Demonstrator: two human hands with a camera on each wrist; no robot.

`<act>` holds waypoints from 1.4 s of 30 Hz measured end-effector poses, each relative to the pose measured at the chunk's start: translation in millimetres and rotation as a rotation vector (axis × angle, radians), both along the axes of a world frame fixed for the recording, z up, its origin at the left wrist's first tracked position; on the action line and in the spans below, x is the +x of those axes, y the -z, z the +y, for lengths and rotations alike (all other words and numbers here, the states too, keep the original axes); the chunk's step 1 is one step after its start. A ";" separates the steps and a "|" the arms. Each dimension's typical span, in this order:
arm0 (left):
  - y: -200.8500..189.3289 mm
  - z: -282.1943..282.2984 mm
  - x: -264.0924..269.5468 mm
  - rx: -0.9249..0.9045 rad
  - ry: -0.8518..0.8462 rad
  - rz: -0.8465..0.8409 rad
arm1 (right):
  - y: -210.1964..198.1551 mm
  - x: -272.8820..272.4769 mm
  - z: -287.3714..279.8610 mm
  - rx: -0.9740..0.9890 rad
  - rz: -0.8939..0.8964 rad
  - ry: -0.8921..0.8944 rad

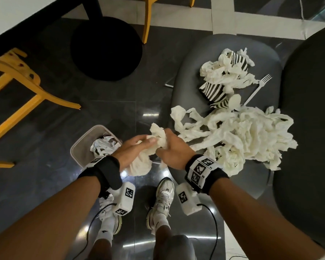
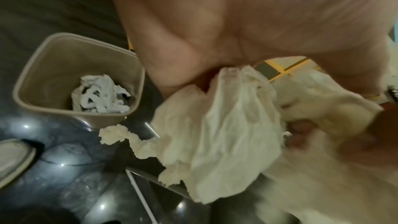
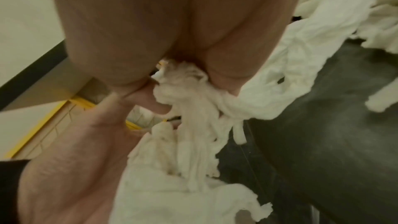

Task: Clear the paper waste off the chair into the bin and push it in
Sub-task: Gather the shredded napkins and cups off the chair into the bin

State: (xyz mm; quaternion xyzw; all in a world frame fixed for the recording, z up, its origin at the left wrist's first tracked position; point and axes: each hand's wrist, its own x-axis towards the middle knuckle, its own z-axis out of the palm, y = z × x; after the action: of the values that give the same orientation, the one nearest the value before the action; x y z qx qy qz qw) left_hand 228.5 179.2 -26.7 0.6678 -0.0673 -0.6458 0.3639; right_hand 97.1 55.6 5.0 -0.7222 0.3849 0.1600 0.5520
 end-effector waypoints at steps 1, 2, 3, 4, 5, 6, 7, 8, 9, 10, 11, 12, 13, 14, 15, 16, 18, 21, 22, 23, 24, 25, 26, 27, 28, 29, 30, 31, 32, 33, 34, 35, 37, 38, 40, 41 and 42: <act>-5.7 -7.6 -8.4 -0.043 -0.017 0.088 | -1.4 0.8 1.0 0.092 -0.056 0.033; -10.4 -14.7 -16.1 -0.063 -0.028 0.138 | -3.4 0.9 0.7 0.161 -0.118 0.039; -14.4 -21.1 -22.1 -0.061 -0.027 0.141 | -3.7 0.2 -0.8 0.211 -0.185 0.034; -14.8 -26.3 -26.8 -0.061 -0.027 0.114 | -2.5 -1.9 -3.7 0.237 -0.223 0.030; -14.0 -30.1 -29.4 -0.062 -0.025 0.068 | -1.0 -5.6 -7.2 0.246 -0.220 0.039; -10.6 -31.6 -29.3 -0.071 -0.012 0.013 | 1.1 -10.7 -11.6 0.221 -0.167 0.054; -9.1 -32.3 -27.8 -0.071 0.021 -0.052 | 6.9 -17.8 -17.1 0.151 -0.092 0.037; -7.4 -31.9 -26.0 -0.060 0.057 -0.116 | 12.5 -25.8 -23.0 0.045 0.001 -0.034; -5.8 -30.5 -23.5 -0.030 0.090 -0.171 | 19.3 -34.4 -28.9 -0.085 0.079 -0.146; -3.9 -29.6 -21.2 -0.008 0.101 -0.206 | 25.3 -41.6 -34.5 -0.240 0.142 -0.266; -5.1 -28.8 -19.6 0.003 0.108 -0.229 | 29.3 -47.0 -40.3 -0.417 0.178 -0.377; -4.0 -28.0 -18.8 0.004 0.118 -0.243 | 31.1 -50.8 -46.5 -0.579 0.200 -0.456; -5.3 -28.6 -18.2 0.007 0.136 -0.256 | 34.1 -53.3 -53.4 -0.704 0.207 -0.503; -4.4 -28.8 -18.1 0.009 0.152 -0.269 | 36.9 -53.9 -59.8 -0.784 0.208 -0.533; -4.0 -29.5 -18.4 0.019 0.164 -0.285 | 39.8 -53.0 -65.0 -0.825 0.201 -0.568; -2.7 -30.0 -19.2 0.028 0.170 -0.297 | 42.6 -50.1 -69.2 -0.842 0.198 -0.618; 1.0 -31.9 -21.3 0.035 0.163 -0.286 | 48.9 -40.3 -76.7 -0.840 0.206 -0.726; 3.0 -33.2 -25.2 0.033 0.144 -0.277 | 53.4 -22.7 -90.6 -0.732 0.324 -0.740; 6.3 -32.8 -26.2 0.036 0.136 -0.276 | 54.4 -18.8 -94.4 -0.707 0.343 -0.692; 5.5 -33.5 -27.9 0.034 0.121 -0.275 | 56.2 -17.0 -97.7 -0.688 0.347 -0.635; 8.0 -33.8 -28.5 0.052 0.113 -0.266 | 57.3 -17.0 -100.0 -0.666 0.354 -0.588; 5.8 -35.9 -29.5 0.050 0.100 -0.263 | 58.5 -18.5 -101.6 -0.646 0.363 -0.559; 7.2 -36.9 -30.7 0.049 0.086 -0.257 | 58.8 -21.0 -101.7 -0.644 0.372 -0.540; 3.8 -38.9 -32.1 0.036 0.078 -0.251 | 59.0 -25.1 -100.2 -0.667 0.380 -0.533; 4.2 -41.0 -32.8 0.039 0.066 -0.250 | 57.7 -29.1 -98.0 -0.708 0.393 -0.536; 1.5 -43.3 -33.3 0.030 0.049 -0.262 | 56.1 -33.5 -95.2 -0.747 0.409 -0.544; 1.6 -45.1 -33.2 0.031 0.039 -0.266 | 55.6 -37.2 -91.4 -0.757 0.416 -0.532; -0.8 -47.0 -33.6 0.029 0.013 -0.278 | 54.3 -40.8 -87.0 -0.724 0.381 -0.481; 0.4 -48.7 -33.7 0.030 -0.021 -0.277 | 50.9 -42.3 -81.3 -0.650 0.303 -0.404; -1.5 -51.7 -34.1 0.030 -0.065 -0.270 | 46.2 -42.3 -74.4 -0.568 0.200 -0.323; -1.8 -53.7 -34.1 0.030 -0.112 -0.251 | 40.0 -40.2 -66.6 -0.499 0.101 -0.264; -5.6 -55.9 -34.4 0.030 -0.154 -0.221 | 33.7 -36.2 -58.2 -0.442 0.023 -0.222; -11.6 -59.4 -33.3 -0.004 -0.271 -0.083 | 21.6 -26.0 -40.0 -0.341 -0.075 -0.167; -15.5 -60.2 -31.9 -0.025 -0.328 0.006 | 16.9 -20.4 -31.9 -0.299 -0.098 -0.137; -22.8 -58.0 -28.0 -0.056 -0.382 0.161 | 13.3 -13.7 -20.9 -0.273 -0.128 -0.106; -24.9 -56.1 -26.2 -0.070 -0.387 0.192 | 13.7 -12.9 -17.6 -0.267 -0.131 -0.109; -25.5 -54.4 -24.9 -0.075 -0.390 0.185 | 14.3 -13.2 -15.1 -0.249 -0.133 -0.115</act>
State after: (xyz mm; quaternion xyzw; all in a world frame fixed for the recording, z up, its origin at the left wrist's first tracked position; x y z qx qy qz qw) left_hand 203.6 124.8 -1.2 0.5922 0.0726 -0.6187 0.5111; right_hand 83.9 40.5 -9.3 -0.8150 0.3223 0.0941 0.4723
